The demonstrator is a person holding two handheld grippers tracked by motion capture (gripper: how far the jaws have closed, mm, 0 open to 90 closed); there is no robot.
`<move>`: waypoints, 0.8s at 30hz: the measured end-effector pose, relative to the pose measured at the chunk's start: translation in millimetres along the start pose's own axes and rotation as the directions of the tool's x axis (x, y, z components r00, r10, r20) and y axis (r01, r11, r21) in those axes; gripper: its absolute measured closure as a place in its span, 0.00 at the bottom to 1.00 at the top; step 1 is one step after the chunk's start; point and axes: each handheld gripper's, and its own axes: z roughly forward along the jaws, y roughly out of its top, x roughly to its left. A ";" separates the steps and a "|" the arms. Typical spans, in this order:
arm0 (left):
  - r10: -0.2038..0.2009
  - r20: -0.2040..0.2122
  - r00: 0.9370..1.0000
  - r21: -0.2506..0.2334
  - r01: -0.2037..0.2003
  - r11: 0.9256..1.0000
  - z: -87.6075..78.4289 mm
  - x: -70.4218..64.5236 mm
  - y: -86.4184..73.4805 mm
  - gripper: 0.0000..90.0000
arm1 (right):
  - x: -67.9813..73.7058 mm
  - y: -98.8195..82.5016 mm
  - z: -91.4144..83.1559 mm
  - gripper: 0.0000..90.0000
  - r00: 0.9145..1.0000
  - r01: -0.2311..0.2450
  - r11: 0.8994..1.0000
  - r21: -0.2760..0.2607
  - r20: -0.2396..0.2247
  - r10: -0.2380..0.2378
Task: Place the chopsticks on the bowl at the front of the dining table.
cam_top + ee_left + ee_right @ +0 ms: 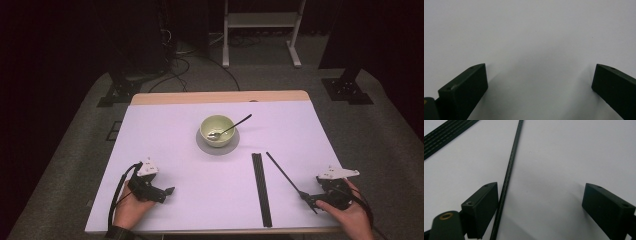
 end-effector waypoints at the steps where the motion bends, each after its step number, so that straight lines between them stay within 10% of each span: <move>1: 0.000 0.000 1.000 0.000 0.000 1.000 0.0 0.0 0.0 0.00 | -1.2 0.1 0.2 0.14 1.000 -0.001 1.000 -0.001 0.003 0.001; 24: -0.001 0.000 1.000 -0.001 0.001 1.000 0.1 0.0 0.0 0.00 | -27.9 3.1 1.9 0.14 0.997 -0.052 0.999 0.000 0.055 0.052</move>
